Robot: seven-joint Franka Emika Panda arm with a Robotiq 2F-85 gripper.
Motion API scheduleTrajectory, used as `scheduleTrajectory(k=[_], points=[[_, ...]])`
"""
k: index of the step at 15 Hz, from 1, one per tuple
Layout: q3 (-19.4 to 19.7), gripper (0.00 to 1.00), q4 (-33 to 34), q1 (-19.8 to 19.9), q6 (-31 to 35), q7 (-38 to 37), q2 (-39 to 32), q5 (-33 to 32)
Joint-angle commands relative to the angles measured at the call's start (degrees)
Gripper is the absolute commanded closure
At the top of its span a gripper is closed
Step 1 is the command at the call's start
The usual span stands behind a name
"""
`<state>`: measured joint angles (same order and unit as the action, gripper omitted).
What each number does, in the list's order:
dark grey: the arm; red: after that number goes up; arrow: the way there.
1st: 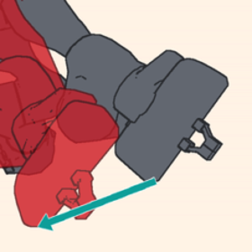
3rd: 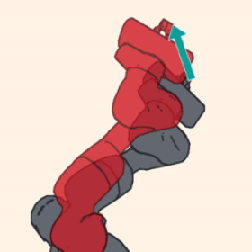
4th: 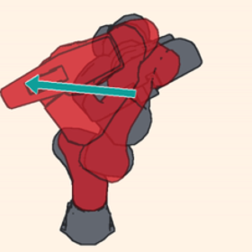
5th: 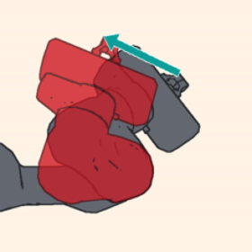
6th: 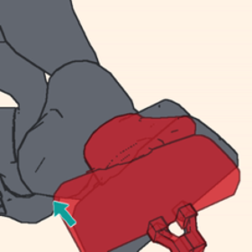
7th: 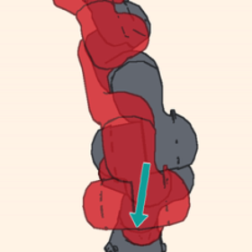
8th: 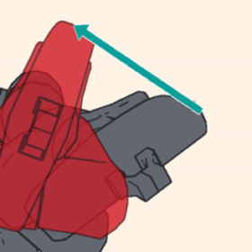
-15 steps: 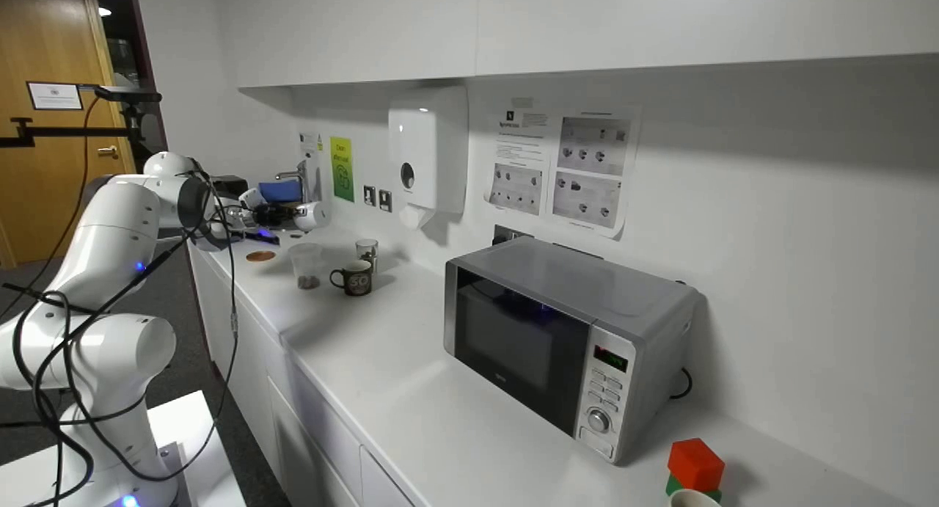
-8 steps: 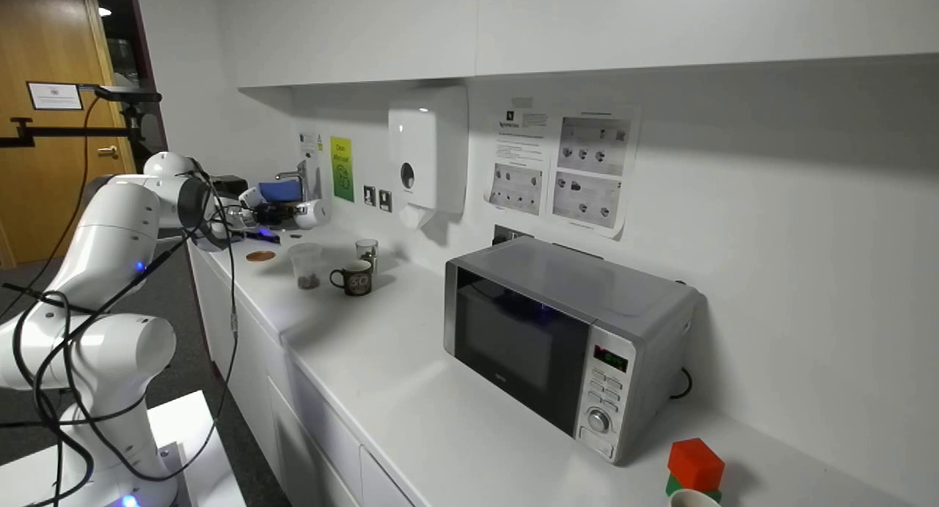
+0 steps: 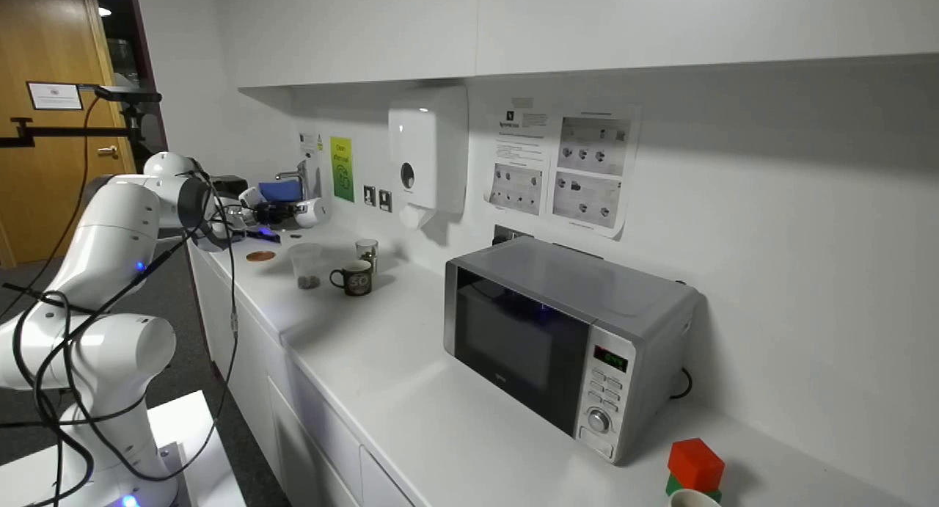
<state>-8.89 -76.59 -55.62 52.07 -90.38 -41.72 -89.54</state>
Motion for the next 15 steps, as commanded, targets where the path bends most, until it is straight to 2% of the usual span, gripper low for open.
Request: scheduleTrajectory(k=[1,15], points=[[0.9,0.98,0.9,-0.7,-3.1,1.8,-0.5,-3.2],[0.9,0.98,1.3,-0.5,-6.8,3.8,-2.2,-10.6]])
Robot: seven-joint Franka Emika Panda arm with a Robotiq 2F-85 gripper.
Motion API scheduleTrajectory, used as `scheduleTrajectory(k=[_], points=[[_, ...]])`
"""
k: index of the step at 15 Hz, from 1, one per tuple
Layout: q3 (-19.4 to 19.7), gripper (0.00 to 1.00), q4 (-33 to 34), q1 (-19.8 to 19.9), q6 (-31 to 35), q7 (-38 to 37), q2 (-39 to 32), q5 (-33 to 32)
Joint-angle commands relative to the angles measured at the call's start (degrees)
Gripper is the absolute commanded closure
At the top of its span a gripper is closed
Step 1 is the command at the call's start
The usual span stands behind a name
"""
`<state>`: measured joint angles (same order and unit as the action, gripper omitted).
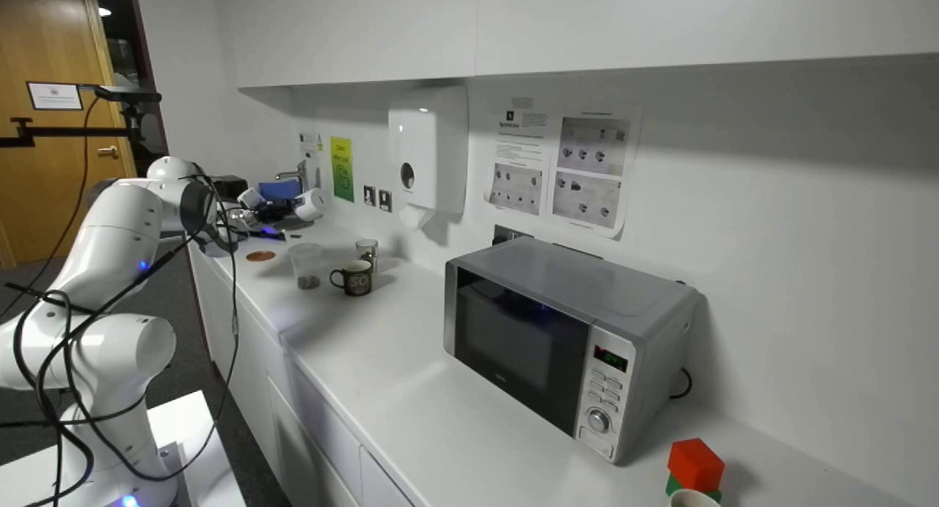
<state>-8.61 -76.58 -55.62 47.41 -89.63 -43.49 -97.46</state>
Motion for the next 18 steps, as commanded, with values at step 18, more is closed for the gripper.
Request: scheduleTrajectory(k=[18], points=[[0.1,0.98,2.7,0.4,-1.8,3.2,-0.2,-1.4]])
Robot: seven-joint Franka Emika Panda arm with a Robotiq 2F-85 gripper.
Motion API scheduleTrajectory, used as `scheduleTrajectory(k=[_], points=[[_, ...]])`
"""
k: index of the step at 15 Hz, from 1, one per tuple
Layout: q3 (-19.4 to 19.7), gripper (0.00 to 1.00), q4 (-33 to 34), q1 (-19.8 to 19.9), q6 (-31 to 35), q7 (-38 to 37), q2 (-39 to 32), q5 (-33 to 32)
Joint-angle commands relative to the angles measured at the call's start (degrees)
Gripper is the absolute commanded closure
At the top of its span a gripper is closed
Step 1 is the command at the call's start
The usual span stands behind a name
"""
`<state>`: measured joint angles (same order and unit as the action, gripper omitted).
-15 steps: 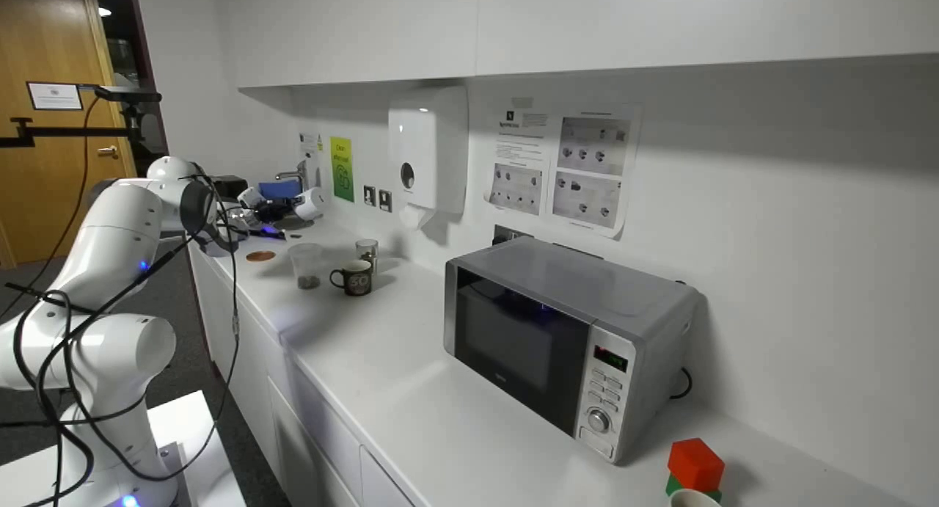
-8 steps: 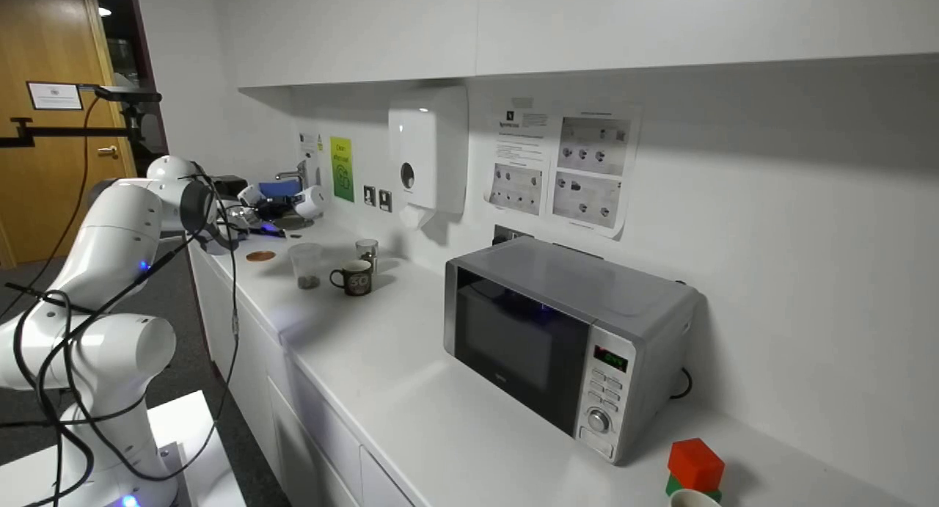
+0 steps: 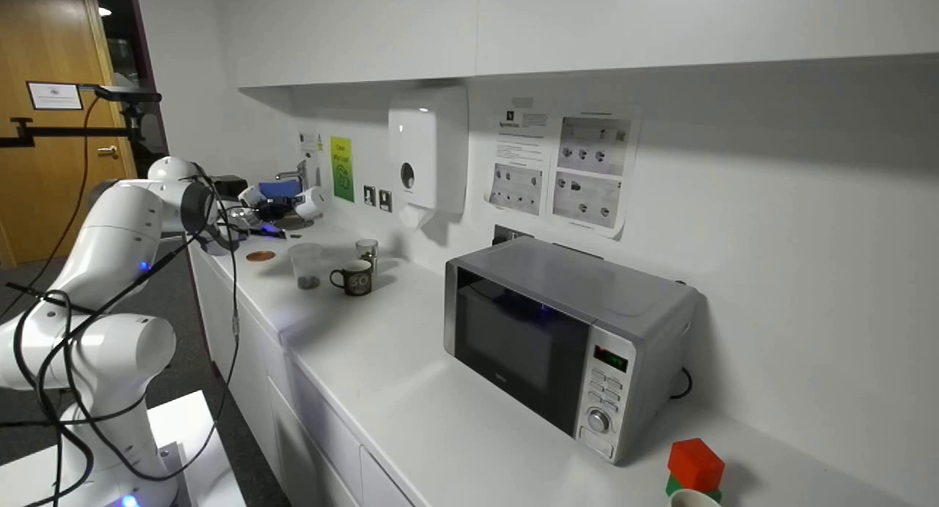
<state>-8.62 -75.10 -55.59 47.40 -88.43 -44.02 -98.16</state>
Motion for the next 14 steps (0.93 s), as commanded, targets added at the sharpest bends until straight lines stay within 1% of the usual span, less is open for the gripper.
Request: scheduleTrajectory(k=[1,9,14], points=[[0.1,0.98,1.2,0.5,-1.9,1.9,0.5,-0.6],[0.2,0.98,2.7,-0.9,-1.1,4.1,-1.7,-1.7],[0.1,0.98,2.5,0.0,-1.5,3.2,-0.3,-0.4]])
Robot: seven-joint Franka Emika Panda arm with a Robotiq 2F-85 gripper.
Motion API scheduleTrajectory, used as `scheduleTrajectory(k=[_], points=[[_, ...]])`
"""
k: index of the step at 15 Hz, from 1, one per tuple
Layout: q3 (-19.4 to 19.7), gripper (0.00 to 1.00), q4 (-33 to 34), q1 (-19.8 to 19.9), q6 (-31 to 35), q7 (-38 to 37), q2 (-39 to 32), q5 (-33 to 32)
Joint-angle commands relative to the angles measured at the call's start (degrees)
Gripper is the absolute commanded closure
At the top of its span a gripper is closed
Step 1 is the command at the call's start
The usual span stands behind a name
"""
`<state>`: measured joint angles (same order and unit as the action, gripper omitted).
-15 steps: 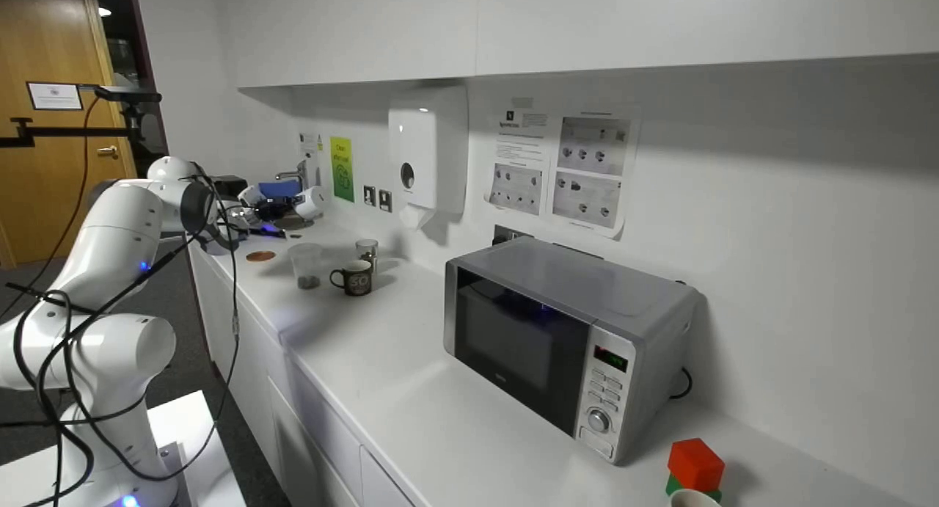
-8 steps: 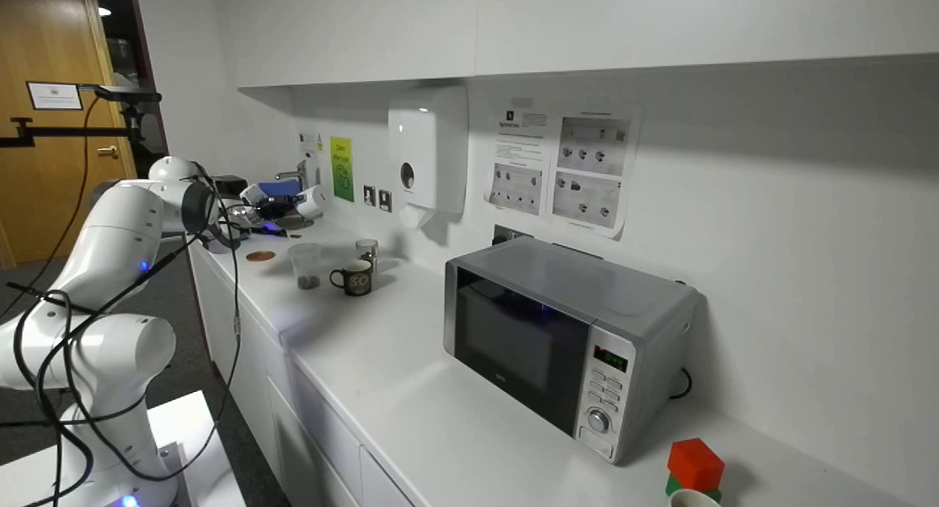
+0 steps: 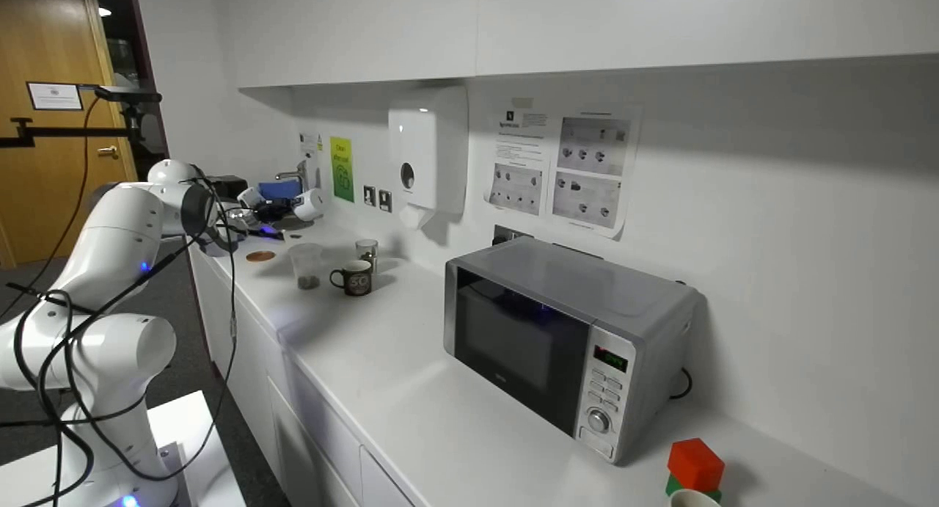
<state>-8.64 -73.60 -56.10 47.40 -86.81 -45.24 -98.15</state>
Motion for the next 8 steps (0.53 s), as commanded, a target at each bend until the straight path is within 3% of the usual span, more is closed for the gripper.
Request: scheduleTrajectory(k=[1,8], points=[[0.1,0.98,1.3,0.7,-1.5,1.4,1.0,-0.2],[-1.8,0.98,2.5,1.8,0.7,0.2,2.2,2.7]])
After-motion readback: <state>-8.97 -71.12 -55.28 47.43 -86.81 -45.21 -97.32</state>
